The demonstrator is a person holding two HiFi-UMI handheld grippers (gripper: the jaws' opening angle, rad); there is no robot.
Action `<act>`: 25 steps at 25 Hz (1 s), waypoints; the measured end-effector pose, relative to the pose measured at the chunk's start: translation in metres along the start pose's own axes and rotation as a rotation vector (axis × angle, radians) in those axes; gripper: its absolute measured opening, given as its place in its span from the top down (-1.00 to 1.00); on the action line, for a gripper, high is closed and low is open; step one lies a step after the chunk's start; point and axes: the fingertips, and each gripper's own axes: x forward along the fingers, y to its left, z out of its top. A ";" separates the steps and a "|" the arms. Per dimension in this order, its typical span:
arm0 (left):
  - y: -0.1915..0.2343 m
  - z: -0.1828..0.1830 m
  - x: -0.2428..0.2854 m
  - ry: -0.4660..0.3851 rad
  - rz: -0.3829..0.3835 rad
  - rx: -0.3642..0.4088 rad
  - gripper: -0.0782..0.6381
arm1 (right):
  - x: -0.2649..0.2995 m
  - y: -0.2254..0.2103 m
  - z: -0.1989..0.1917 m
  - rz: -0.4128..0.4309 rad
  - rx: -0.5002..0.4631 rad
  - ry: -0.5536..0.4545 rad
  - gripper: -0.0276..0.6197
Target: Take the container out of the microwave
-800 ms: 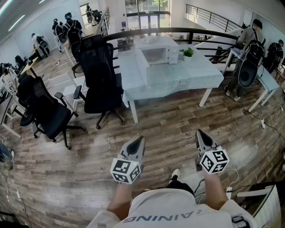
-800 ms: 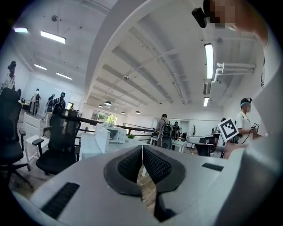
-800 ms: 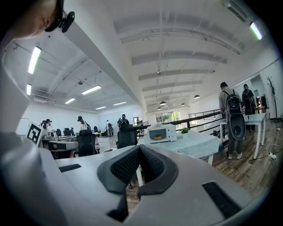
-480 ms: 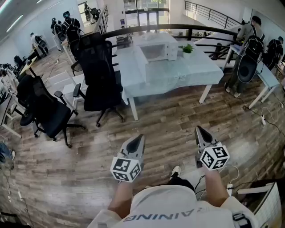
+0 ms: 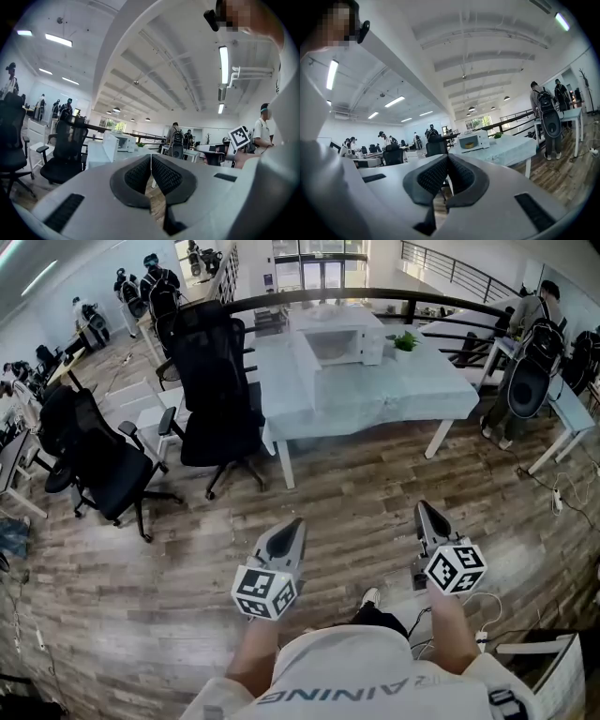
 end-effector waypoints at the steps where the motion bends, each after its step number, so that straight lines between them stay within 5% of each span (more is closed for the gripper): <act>1: 0.001 -0.001 0.002 0.004 0.002 -0.002 0.68 | 0.002 -0.002 0.000 0.001 0.011 -0.003 0.85; 11: -0.008 0.006 0.060 0.038 -0.001 0.021 0.68 | 0.032 -0.048 0.013 0.039 0.053 -0.019 0.85; 25: -0.053 0.002 0.219 0.041 -0.005 -0.005 0.68 | 0.070 -0.198 0.037 0.072 0.034 0.021 0.85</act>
